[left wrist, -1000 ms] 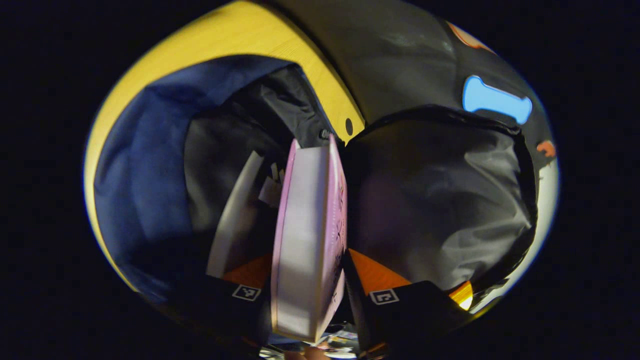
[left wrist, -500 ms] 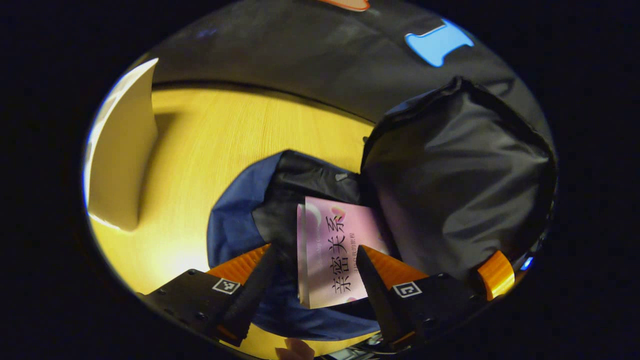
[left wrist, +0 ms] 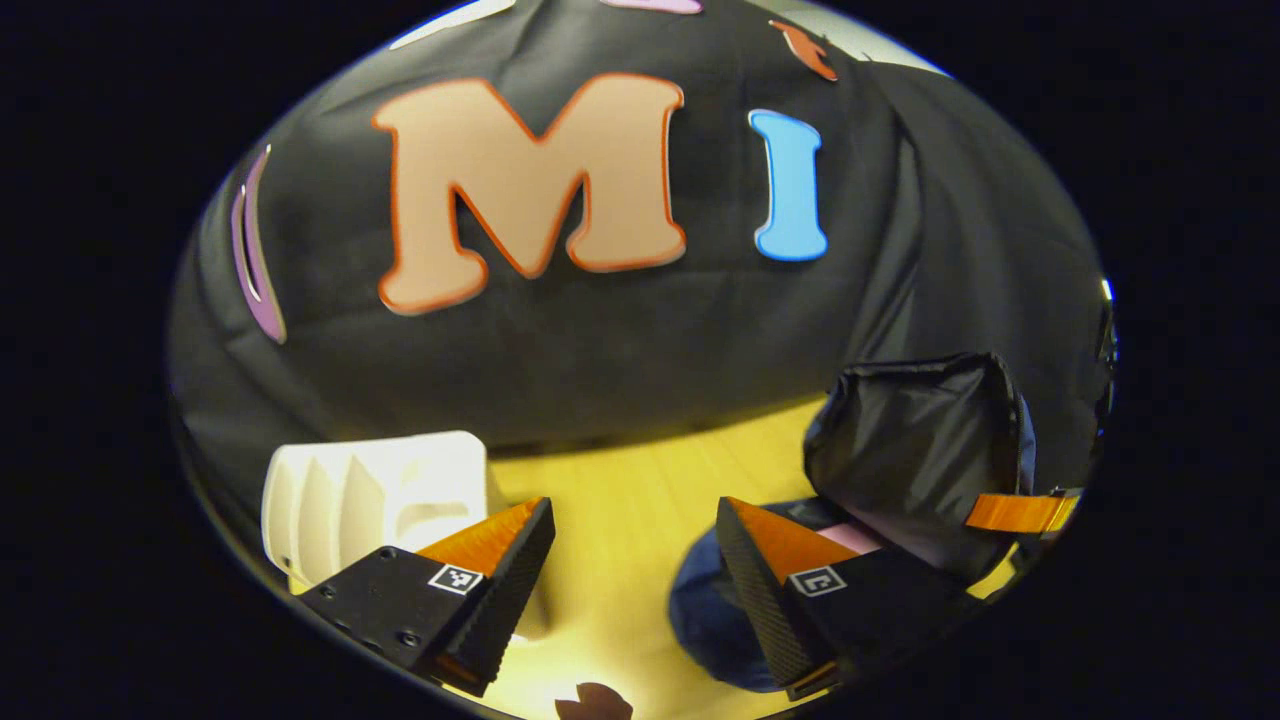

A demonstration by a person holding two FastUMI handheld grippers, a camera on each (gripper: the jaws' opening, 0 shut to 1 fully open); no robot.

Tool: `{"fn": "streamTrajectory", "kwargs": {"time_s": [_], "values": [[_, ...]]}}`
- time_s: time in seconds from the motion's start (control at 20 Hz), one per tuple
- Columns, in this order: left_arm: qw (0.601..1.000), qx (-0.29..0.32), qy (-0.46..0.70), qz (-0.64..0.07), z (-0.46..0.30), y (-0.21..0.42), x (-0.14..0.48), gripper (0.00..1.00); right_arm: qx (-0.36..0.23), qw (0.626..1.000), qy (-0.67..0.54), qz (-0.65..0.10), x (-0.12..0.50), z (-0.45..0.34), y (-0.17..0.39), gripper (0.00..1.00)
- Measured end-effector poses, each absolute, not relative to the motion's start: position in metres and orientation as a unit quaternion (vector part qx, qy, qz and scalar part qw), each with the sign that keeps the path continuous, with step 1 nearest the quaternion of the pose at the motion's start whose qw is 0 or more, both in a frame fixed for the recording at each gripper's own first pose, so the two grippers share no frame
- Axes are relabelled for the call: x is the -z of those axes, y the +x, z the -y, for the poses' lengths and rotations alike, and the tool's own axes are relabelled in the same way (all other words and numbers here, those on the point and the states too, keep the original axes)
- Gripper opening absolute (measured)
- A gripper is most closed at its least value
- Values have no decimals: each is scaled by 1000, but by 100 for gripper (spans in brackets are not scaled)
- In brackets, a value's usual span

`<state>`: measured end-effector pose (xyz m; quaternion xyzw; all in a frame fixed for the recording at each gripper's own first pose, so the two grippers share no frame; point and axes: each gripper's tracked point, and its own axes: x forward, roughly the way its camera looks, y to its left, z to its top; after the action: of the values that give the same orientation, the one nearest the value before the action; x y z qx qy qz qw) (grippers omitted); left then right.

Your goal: Open the schoolbag, grab two books from the bookshelf and put them into the schoolbag.

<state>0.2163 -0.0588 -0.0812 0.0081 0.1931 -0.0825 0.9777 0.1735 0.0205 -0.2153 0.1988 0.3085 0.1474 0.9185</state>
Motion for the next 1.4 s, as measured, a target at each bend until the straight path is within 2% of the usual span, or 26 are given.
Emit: {"fn": "streamTrajectory", "kwargs": {"time_s": [0.2, 0.25, 0.3, 0.35, 0.4, 0.45, 0.5, 0.6, 0.65, 0.75, 0.8, 1.05, 1.1, 1.15, 1.2, 1.25, 1.3, 1.4], "values": [[993, 43, 37, -107, 6, 207, 16, 95, -148, 919, 192, -310, 218, -22, 172, 3], [995, 30, 37, -92, -9, 203, 2, 100, -149, 919, 191, -311, 218, -23, 171, 3], [996, 20, 32, -78, -21, 200, -12, 100, -150, 919, 189, -312, 219, -24, 171, 2], [997, 14, 25, -70, -32, 196, -25, 96, -151, 919, 185, -313, 220, -25, 171, 3], [998, 4, 16, -65, -47, 186, -37, 100, -152, 919, 182, -314, 222, -26, 170, 2], [998, -5, 10, -60, -60, 179, -47, 95, -153, 919, 179, -315, 223, -27, 169, 2], [998, -16, 6, -53, -76, 175, -58, 100, -153, 919, 176, -317, 224, -28, 169, 3], [999, -37, 4, -35, -102, 166, -78, 95, -155, 919, 170, -320, 228, -32, 167, 3], [999, -46, 2, -27, -113, 161, -88, 100, -157, 919, 163, -322, 230, -34, 166, 3], [998, -60, -8, -13, -133, 151, -101, 95, -162, 920, 144, -326, 235, -41, 165, 3], [998, -66, -12, -10, -140, 148, -106, 100, -165, 920, 133, -329, 240, -44, 163, 3], [996, -89, -15, -5, -167, 134, -116, 99, -187, 915, 64, -352, 263, -62, 151, 3], [996, -93, -14, -2, -170, 132, -118, 95, -190, 913, 49, -357, 269, -66, 150, 3], [995, -94, -15, 1, -171, 132, -119, 99, -193, 912, 35, -361, 276, -69, 149, 3], [995, -97, -13, -1, -172, 132, -118, 95, -196, 907, 27, -371, 285, -71, 146, 3], [995, -98, -13, -4, -172, 131, -114, 99, -197, 902, 17, -384, 294, -72, 142, 3], [995, -97, -14, -9, -171, 131, -110, 95, -199, 897, 8, -394, 304, -74, 135, 3], [995, -95, -17, -12, -170, 130, -107, 99, -202, 893, -19, -401, 316, -81, 131, 3]]}}
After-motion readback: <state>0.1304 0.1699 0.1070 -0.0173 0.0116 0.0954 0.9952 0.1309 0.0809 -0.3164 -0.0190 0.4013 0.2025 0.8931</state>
